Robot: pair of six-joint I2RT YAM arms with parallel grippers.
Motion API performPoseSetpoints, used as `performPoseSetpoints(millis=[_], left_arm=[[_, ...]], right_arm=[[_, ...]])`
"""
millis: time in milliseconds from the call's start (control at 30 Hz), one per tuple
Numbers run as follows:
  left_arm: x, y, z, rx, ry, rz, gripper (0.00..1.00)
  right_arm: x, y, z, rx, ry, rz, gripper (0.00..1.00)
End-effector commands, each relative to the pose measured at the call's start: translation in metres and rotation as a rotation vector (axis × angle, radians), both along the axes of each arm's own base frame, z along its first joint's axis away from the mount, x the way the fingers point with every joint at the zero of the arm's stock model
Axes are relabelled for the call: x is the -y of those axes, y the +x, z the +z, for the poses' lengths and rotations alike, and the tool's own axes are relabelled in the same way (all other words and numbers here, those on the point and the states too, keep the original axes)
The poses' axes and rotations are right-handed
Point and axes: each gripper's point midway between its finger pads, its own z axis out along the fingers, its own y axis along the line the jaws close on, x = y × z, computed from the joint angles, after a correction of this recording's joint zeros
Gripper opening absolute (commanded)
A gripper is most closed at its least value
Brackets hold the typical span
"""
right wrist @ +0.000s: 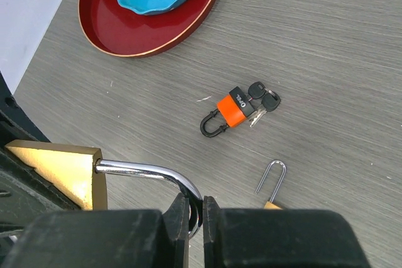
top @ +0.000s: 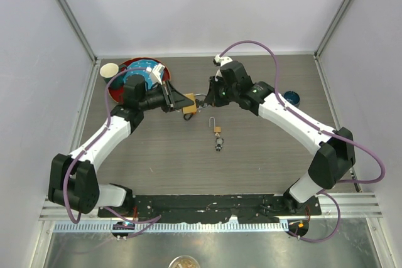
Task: Lock with the key
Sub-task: Lock the lock.
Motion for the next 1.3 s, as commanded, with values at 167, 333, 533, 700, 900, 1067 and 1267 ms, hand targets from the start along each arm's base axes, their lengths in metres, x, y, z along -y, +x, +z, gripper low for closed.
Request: performPoseSetpoints(millis=[167, 333, 533, 700, 900, 1067, 1267], left_arm=[[0.008, -0.016, 0.058, 0.191, -0.054, -0.126, 0.0], [0.01, -0.014, 0.066, 0.19, -0.11, -0.114, 0.0], [0.014, -0.013, 0.067, 0.182, -0.143, -0.104, 0.0], [0.019, -0.012, 0.062, 0.178, -0.131, -0.108, 0.0], [0.022, -0.006, 0.053, 0.167, -0.123, -0.093, 0.0], [0.034, -0.005, 0.051, 0.168, -0.124, -0.108, 0.0], [0.051, -0.003, 0.046, 0.163, -0.122, -0.129, 0.0]], right_arm=[[-0.009, -0.001, 0.033, 0.069, 0.102, 0.026, 0.01], [-0.01, -0.003, 0.033, 0.067, 0.111, 0.028, 0.01], [-0.016, -0.004, 0.034, 0.06, 0.142, 0.037, 0.02], [-0.02, -0.006, 0.042, 0.064, 0.165, 0.057, 0.02], [-0.026, -0.015, 0.053, 0.053, 0.205, 0.099, 0.02], [-0.032, -0.023, 0.063, 0.062, 0.249, 0.129, 0.02], [-0.038, -0.036, 0.087, 0.083, 0.338, 0.185, 0.01]])
